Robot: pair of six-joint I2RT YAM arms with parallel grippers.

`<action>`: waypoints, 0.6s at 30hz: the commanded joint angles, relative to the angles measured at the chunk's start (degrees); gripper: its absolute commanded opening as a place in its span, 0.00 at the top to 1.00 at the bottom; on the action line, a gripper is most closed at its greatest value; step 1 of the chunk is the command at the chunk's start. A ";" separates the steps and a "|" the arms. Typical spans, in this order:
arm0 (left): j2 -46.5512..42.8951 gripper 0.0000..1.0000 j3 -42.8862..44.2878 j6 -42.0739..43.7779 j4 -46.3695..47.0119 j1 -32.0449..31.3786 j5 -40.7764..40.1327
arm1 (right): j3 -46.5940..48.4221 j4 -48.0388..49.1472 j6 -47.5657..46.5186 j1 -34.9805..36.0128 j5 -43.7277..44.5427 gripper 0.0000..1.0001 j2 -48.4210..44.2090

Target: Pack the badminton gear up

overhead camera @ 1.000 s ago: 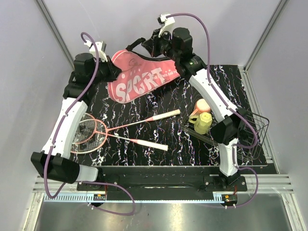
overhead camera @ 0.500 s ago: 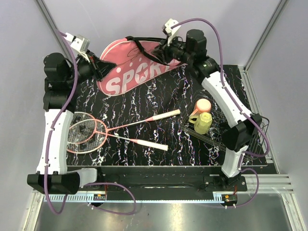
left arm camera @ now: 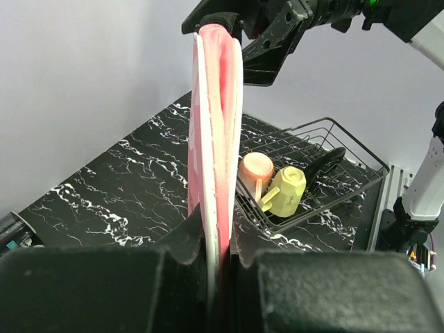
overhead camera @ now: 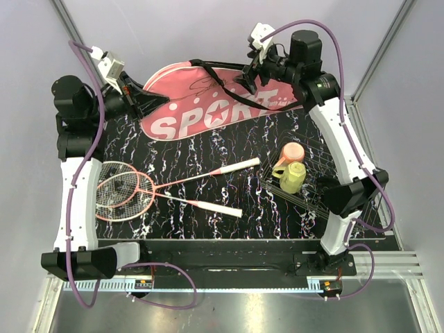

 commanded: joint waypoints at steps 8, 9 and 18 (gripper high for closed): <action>0.58 1.00 0.83 -0.02 8.80 1.63 10.27 | 9.93 -13.32 -11.45 -1.69 -9.60 0.02 2.32; 0.32 1.00 0.57 -0.02 9.24 1.98 10.36 | 10.55 -13.76 -11.45 -1.69 -10.65 0.02 2.85; -1.09 1.00 -0.84 -1.33 13.36 4.18 2.90 | 15.30 -14.48 -6.80 -1.69 -20.77 0.44 8.13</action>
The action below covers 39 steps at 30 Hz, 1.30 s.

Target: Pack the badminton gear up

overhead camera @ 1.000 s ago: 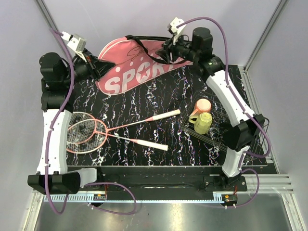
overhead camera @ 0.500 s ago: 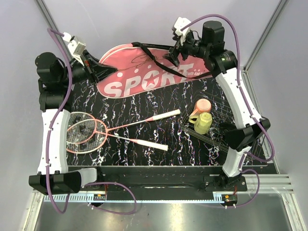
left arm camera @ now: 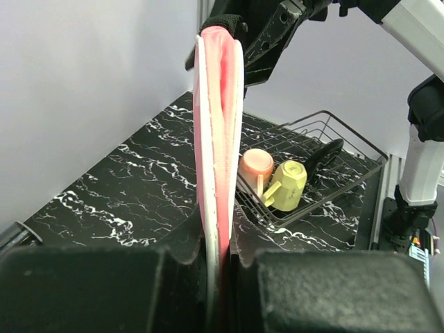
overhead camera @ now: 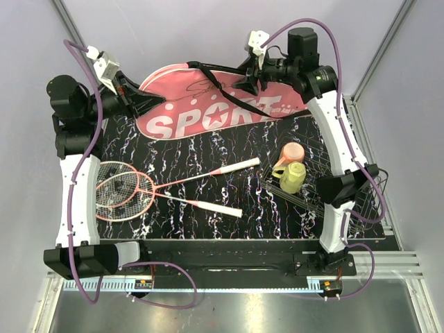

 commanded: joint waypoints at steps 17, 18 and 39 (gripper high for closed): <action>-6.66 0.01 -0.25 -14.95 0.31 0.99 -48.21 | -0.96 29.05 50.56 0.39 31.22 1.00 -4.67; -7.01 0.02 -1.47 -16.44 0.30 0.90 -48.40 | -4.81 30.55 53.55 0.74 34.98 1.00 -5.47; 1.15 0.30 -3.33 -6.80 -4.00 -25.11 -44.97 | -13.79 42.76 70.28 18.22 72.89 1.00 -4.50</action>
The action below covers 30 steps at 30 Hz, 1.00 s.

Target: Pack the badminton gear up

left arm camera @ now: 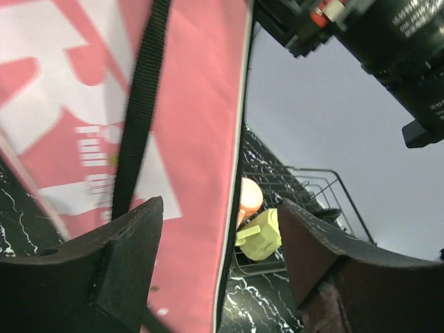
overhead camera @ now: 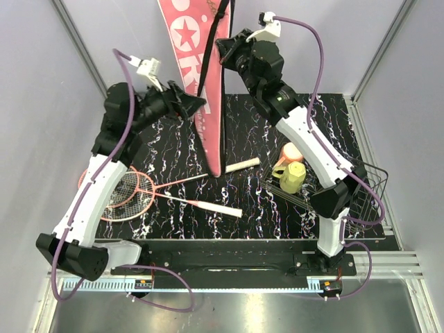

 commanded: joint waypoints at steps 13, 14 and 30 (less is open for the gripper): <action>4.14 0.38 4.99 22.53 -10.35 -18.71 -33.60 | -9.76 9.65 6.83 5.29 23.95 1.00 -3.75; 4.49 0.38 5.25 23.24 -10.26 -19.34 -35.96 | -9.76 9.65 6.65 5.37 24.65 1.00 -3.84; 11.26 0.64 10.44 28.08 -12.28 -23.29 -45.65 | -8.53 4.47 6.47 6.60 25.97 1.00 -4.63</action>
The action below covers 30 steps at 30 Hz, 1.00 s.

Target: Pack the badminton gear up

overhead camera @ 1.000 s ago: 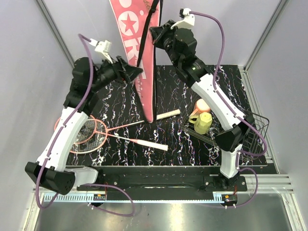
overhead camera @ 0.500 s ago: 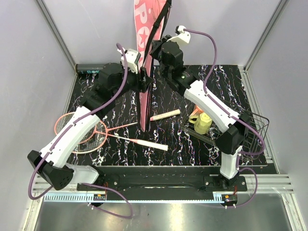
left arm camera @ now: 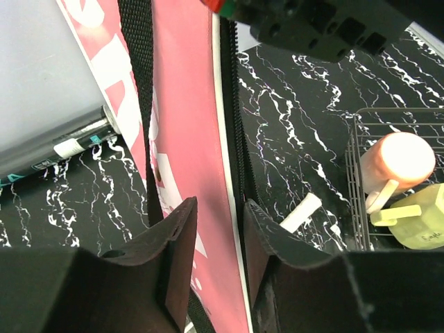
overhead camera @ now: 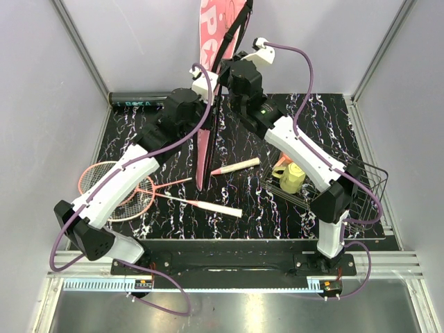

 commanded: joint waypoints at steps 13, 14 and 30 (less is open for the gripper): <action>2.60 0.62 2.09 7.94 9.43 -2.63 -20.88 | 7.92 -8.54 4.54 2.59 1.95 1.00 -2.58; 2.95 0.61 2.09 8.11 10.14 -2.63 -21.58 | 7.74 -9.07 4.98 2.68 1.69 1.00 -2.84; 4.18 1.00 5.87 7.25 12.42 -2.11 -18.25 | -10.34 1.02 -8.18 2.42 -9.98 0.42 -12.50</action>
